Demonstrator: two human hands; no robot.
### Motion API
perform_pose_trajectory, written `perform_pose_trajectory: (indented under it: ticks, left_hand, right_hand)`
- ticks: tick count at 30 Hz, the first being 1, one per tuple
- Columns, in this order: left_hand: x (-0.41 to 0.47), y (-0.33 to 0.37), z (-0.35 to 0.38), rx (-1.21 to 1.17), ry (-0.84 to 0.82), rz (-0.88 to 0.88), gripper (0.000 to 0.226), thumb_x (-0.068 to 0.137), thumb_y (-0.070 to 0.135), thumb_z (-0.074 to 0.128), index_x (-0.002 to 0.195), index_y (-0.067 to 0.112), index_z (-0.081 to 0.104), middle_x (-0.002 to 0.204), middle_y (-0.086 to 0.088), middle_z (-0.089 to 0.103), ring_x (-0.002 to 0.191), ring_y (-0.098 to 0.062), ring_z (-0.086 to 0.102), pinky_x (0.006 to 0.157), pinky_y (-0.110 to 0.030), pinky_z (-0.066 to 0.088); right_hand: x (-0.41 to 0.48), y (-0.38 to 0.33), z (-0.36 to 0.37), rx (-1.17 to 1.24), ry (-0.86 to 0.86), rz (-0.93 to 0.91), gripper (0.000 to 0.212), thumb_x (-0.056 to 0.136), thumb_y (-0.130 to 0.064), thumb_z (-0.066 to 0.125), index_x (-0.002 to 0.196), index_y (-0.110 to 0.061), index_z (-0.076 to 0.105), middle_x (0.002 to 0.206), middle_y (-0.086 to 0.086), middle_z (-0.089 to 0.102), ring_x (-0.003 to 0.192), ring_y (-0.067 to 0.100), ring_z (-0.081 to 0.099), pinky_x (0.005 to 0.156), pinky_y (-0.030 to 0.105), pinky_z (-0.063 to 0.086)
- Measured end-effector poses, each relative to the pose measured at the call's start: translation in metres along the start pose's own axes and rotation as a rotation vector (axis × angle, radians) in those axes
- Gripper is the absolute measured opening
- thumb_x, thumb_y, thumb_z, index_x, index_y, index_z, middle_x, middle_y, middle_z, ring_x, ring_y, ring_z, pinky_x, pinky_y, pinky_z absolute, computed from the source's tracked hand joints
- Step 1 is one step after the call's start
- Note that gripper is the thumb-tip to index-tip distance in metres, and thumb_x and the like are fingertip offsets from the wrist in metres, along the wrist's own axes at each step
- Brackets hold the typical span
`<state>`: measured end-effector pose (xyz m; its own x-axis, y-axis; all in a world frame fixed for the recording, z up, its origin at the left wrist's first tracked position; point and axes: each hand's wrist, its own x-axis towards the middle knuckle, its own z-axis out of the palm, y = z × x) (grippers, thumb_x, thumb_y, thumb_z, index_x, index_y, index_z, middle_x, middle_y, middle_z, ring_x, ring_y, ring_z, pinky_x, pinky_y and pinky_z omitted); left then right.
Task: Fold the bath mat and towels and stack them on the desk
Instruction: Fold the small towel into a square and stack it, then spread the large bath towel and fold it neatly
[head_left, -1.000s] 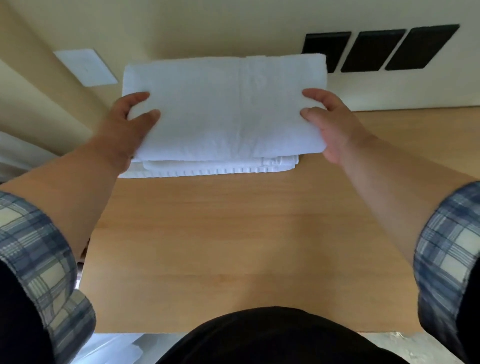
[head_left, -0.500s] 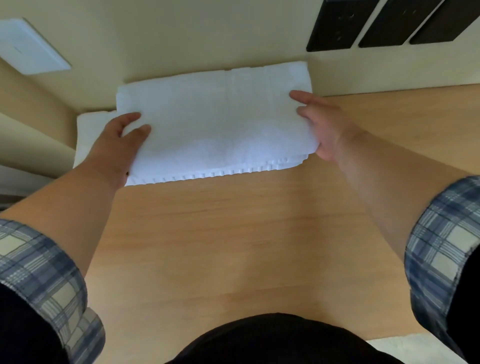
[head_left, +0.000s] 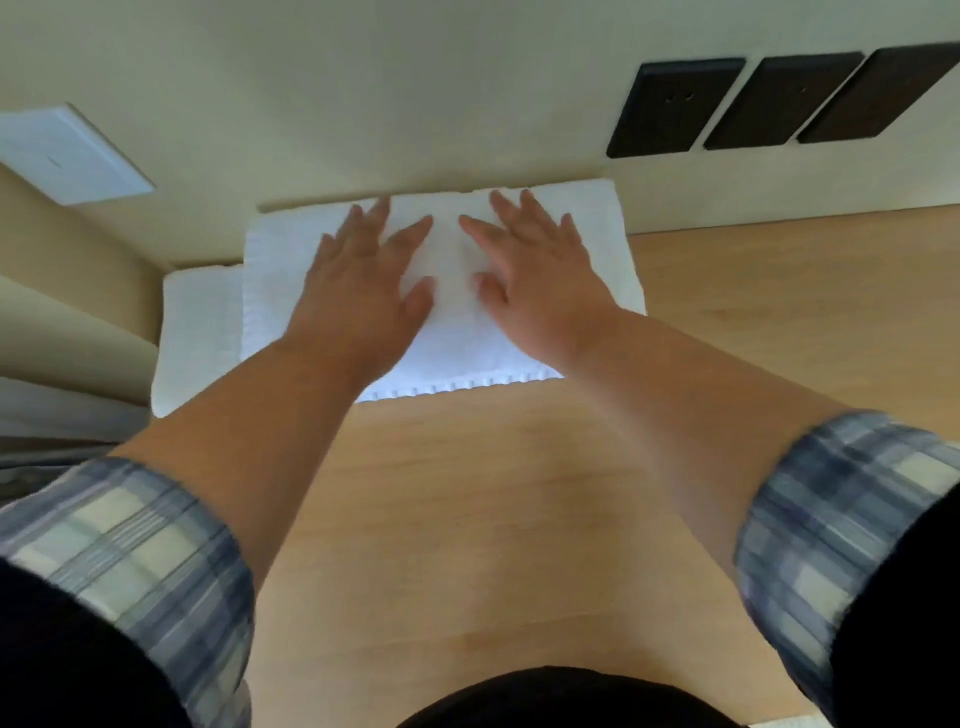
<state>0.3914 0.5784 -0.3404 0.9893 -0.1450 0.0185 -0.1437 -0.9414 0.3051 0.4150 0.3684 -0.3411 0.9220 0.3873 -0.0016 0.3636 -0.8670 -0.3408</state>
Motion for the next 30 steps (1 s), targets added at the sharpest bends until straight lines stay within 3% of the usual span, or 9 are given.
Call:
perform_pose_trajectory:
  ticks: [2,5,9,12,18,22,26,30]
  left_hand:
    - [0.014,0.004,0.01,0.132,-0.165,-0.082,0.07,0.091,0.071,0.014,0.154,0.043,0.005,0.166,-0.003,-0.001,0.151,-0.03,-0.002,0.12,-0.053,0.003]
    - [0.021,-0.012,0.017,0.184,-0.213,-0.211,0.08,0.079,0.084,0.002,0.151,0.049,-0.004,0.165,0.0,-0.005,0.15,-0.034,-0.004,0.117,-0.061,0.004]
    - [0.022,-0.007,0.011,0.224,-0.288,-0.26,0.082,0.077,0.086,0.004,0.15,0.049,-0.008,0.165,-0.002,-0.009,0.15,-0.035,-0.005,0.117,-0.061,0.003]
    - [0.022,0.014,-0.008,0.25,-0.345,-0.287,0.082,0.085,0.081,0.009,0.153,0.04,-0.011,0.165,-0.008,-0.009,0.15,-0.034,-0.005,0.119,-0.056,0.002]
    - [0.006,0.117,-0.051,0.084,-0.266,0.118,0.088,0.085,0.08,0.018,0.156,0.034,-0.002,0.166,-0.001,-0.004,0.151,-0.02,-0.004,0.12,-0.041,0.003]
    - [-0.022,0.189,-0.056,0.115,-0.261,0.282,0.093,0.082,0.082,0.021,0.157,0.03,0.001,0.165,0.001,-0.005,0.151,-0.018,-0.009,0.12,-0.04,-0.002]
    - [-0.048,0.252,-0.051,0.24,-0.269,0.361,0.096,0.079,0.083,0.017,0.156,0.028,0.005,0.165,-0.004,0.007,0.151,-0.025,-0.002,0.121,-0.048,0.004]
    - [-0.076,0.343,-0.046,0.292,-0.244,0.389,0.093,0.083,0.082,0.01,0.157,0.026,0.006,0.165,-0.007,0.005,0.151,-0.026,0.0,0.12,-0.044,0.004]
  right_hand:
    - [0.013,-0.002,0.005,-0.114,-0.157,0.064,0.066,0.098,-0.062,0.024,0.157,-0.037,0.009,0.167,0.002,-0.002,0.153,0.025,-0.007,0.122,0.052,-0.002]
    - [0.022,0.018,0.009,-0.129,-0.205,0.202,0.09,0.08,-0.084,0.01,0.157,-0.038,-0.001,0.167,0.0,-0.009,0.153,0.023,-0.011,0.121,0.051,-0.005]
    - [0.021,0.038,0.006,-0.147,-0.209,0.334,0.1,0.072,-0.089,0.005,0.157,-0.036,-0.004,0.166,-0.001,-0.012,0.153,0.021,-0.011,0.121,0.054,-0.004]
    - [0.007,0.044,-0.014,-0.145,-0.273,0.397,0.092,0.083,-0.085,0.011,0.157,-0.033,-0.006,0.166,0.001,-0.014,0.152,0.022,-0.013,0.12,0.054,-0.003]
    - [-0.068,0.051,-0.074,-0.048,-0.216,0.392,0.083,0.091,-0.077,0.016,0.158,-0.03,0.008,0.167,0.002,0.005,0.153,0.022,-0.003,0.123,0.049,0.003]
    - [-0.134,0.079,-0.124,-0.043,-0.146,0.466,0.082,0.091,-0.074,0.026,0.158,-0.029,0.013,0.167,0.001,0.007,0.153,0.021,0.0,0.123,0.049,0.008]
    - [-0.222,0.114,-0.17,-0.089,-0.119,0.55,0.081,0.094,-0.071,0.028,0.159,-0.029,0.005,0.167,0.001,0.0,0.153,0.021,-0.008,0.123,0.05,0.004]
    - [-0.334,0.159,-0.218,-0.168,-0.119,0.651,0.078,0.097,-0.068,0.023,0.159,-0.023,0.008,0.167,0.003,0.002,0.153,0.023,-0.007,0.123,0.05,0.004]
